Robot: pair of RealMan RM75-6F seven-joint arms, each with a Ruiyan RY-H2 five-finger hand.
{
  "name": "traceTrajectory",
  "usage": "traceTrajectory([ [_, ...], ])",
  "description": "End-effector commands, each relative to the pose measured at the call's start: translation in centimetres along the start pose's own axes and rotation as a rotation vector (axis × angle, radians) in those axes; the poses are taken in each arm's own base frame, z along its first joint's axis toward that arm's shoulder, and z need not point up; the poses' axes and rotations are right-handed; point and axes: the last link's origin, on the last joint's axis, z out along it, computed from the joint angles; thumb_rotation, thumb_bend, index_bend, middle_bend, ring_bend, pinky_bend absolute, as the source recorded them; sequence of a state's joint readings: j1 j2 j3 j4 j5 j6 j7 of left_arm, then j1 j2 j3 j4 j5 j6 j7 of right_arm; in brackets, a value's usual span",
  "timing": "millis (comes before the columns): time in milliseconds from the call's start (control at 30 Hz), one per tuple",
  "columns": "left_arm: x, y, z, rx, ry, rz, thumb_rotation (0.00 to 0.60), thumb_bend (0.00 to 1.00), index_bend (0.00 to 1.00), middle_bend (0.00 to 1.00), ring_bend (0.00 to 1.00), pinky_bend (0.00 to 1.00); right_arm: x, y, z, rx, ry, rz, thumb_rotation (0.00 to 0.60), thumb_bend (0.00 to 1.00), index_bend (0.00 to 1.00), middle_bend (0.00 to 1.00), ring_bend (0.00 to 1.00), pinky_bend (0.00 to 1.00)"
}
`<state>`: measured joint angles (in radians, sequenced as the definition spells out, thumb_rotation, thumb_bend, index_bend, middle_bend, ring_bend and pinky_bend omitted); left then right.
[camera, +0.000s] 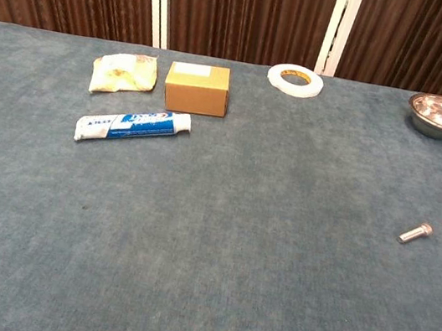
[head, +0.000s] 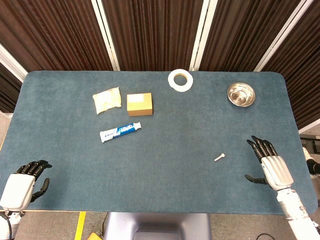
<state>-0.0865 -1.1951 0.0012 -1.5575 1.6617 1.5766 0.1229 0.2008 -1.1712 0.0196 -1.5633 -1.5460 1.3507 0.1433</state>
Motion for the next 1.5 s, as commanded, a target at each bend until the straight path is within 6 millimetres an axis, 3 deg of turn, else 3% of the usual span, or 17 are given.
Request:
traceTrajectory([
  [33,0.0,0.0,0.0,-0.001,0.002,0.0,0.6,0.45,0.36,0.28,0.3,0.42,0.0,0.0,0.0,0.002,-0.005,0.003,0.6,0.06,0.0,0.0,0.0,0.07],
  [333,0.0,0.0,0.2,-0.003,0.004,-0.008,0.6,0.45,0.36,0.28,0.3,0.42,0.0,-0.2,0.0,0.014,0.008,0.028,0.6,0.06,0.0,0.01,0.0,0.08],
  [433,-0.2,-0.2,0.2,0.004,-0.003,-0.007,0.6,0.45,0.36,0.28,0.3,0.42,0.0,-0.3,0.1,0.032,0.023,0.024,0.6,0.06,0.0,0.16,0.16,0.21],
  [533,-0.2,-0.2,0.2,0.005,-0.005,-0.017,0.6,0.45,0.36,0.29,0.3,0.42,-0.4,-0.8,-0.1,0.079,0.018,0.021,0.6,0.06,0.03,0.39,0.45,0.45],
  [633,0.0,-0.1,0.0,0.0,-0.001,-0.009,0.6,0.45,0.36,0.29,0.3,0.42,-0.5,-1.1,-0.1,0.128,0.034,-0.005,0.6,0.06,0.15,0.58,0.69,0.69],
  [733,0.1,0.1,-0.1,-0.001,0.006,-0.006,0.6,0.45,0.36,0.29,0.3,0.42,-0.4,-1.4,0.7,0.183,0.045,-0.074,0.6,0.11,0.26,0.74,0.85,0.82],
  [833,0.2,-0.1,-0.1,0.008,0.009,-0.004,0.6,0.45,0.36,0.29,0.3,0.42,-0.6,-1.9,2.1,0.225,0.006,-0.145,0.6,0.24,0.34,0.84,0.95,0.92],
  [1067,0.0,-0.1,-0.1,0.01,0.001,0.001,0.6,0.45,0.36,0.29,0.3,0.42,-1.3,-2.4,4.0,0.239,-0.109,-0.227,0.6,0.38,0.38,0.88,0.99,0.97],
  [1167,0.2,0.0,-0.1,0.008,0.01,-0.003,0.6,0.45,0.36,0.29,0.3,0.42,-2.6,-3.1,5.4,0.248,-0.186,-0.279,0.6,0.39,0.41,0.88,0.99,0.97],
  [1333,0.2,-0.1,-0.1,0.009,0.006,-0.004,0.6,0.45,0.36,0.29,0.3,0.42,-3.5,-3.5,6.1,0.252,-0.188,-0.294,0.6,0.4,0.53,0.89,0.99,0.97],
  [1500,0.2,0.0,-0.1,0.007,0.007,-0.004,0.6,0.45,0.36,0.29,0.3,0.42,-4.3,-3.4,6.8,0.238,-0.184,-0.293,0.6,0.41,0.54,0.89,0.99,0.97],
])
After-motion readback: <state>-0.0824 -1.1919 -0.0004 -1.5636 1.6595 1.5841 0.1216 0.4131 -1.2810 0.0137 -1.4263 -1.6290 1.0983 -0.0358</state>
